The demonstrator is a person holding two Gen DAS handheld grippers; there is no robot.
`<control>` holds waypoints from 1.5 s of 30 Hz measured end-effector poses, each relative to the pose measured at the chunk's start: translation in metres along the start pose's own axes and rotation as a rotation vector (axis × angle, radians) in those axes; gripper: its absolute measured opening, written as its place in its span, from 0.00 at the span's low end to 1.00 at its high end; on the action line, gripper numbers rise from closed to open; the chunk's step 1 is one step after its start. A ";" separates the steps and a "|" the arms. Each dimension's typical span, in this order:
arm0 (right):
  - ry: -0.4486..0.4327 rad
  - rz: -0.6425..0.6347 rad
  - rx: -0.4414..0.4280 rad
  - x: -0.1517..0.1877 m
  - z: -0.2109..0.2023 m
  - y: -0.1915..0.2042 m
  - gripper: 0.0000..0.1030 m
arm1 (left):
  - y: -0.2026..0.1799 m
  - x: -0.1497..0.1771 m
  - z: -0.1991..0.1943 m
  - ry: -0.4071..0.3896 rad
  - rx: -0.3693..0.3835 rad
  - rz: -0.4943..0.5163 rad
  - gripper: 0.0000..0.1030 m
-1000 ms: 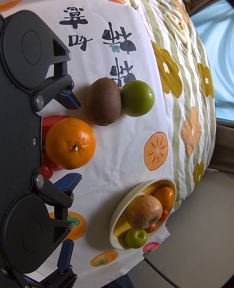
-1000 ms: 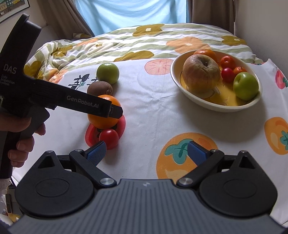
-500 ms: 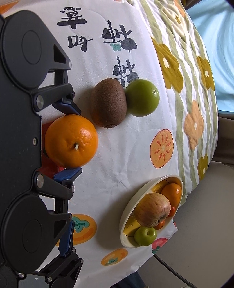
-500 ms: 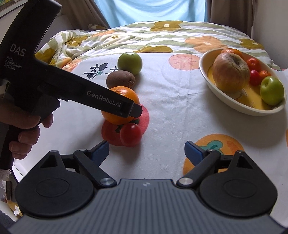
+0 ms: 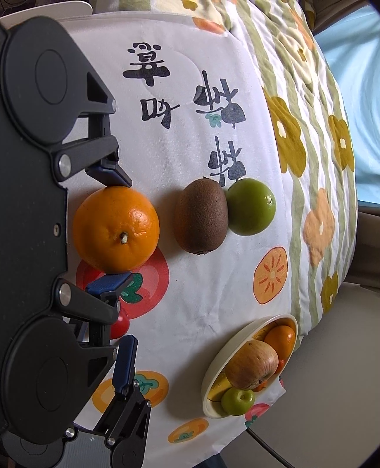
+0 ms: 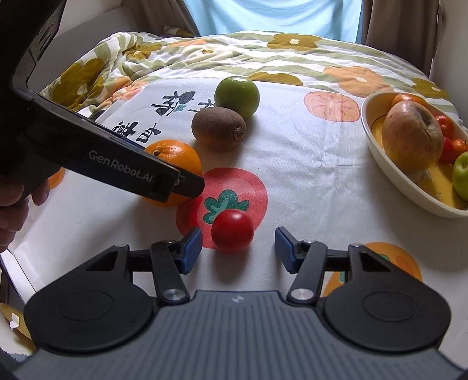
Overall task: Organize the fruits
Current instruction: 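Grasp the large orange with the left tool while the right tool grasps the cherry tomato, then carry the orange in the left tool and tomato in the right tool over the bowl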
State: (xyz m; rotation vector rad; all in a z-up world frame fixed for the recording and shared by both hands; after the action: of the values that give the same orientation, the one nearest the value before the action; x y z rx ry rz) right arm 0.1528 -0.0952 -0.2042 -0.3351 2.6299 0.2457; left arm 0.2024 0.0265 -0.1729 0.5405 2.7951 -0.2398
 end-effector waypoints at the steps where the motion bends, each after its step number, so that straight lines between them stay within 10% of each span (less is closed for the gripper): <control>1: -0.002 -0.006 0.000 -0.001 0.000 0.000 0.50 | 0.001 0.001 -0.001 -0.001 -0.003 -0.007 0.64; 17: -0.049 0.017 0.012 -0.004 -0.037 -0.032 0.45 | -0.017 0.000 -0.035 -0.071 -0.016 -0.047 0.64; 45: -0.154 0.075 0.055 -0.027 -0.139 -0.211 0.44 | -0.190 -0.074 -0.055 -0.211 0.002 -0.038 0.64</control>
State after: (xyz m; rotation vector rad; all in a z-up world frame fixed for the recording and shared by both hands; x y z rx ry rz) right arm 0.1745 -0.3231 -0.0941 -0.1914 2.4945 0.2140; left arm 0.1812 -0.1603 -0.0778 0.4360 2.6019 -0.2893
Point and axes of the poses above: each gripper's, at about its wrist camera, not at the fingertips, and z roughly the way its jaws point, y to its left, x to its underside, the point moved 3 cm from there along z, roughly the way its jaws point, and after that the axes turned 11 degrees about y, right-handed, at the moved point
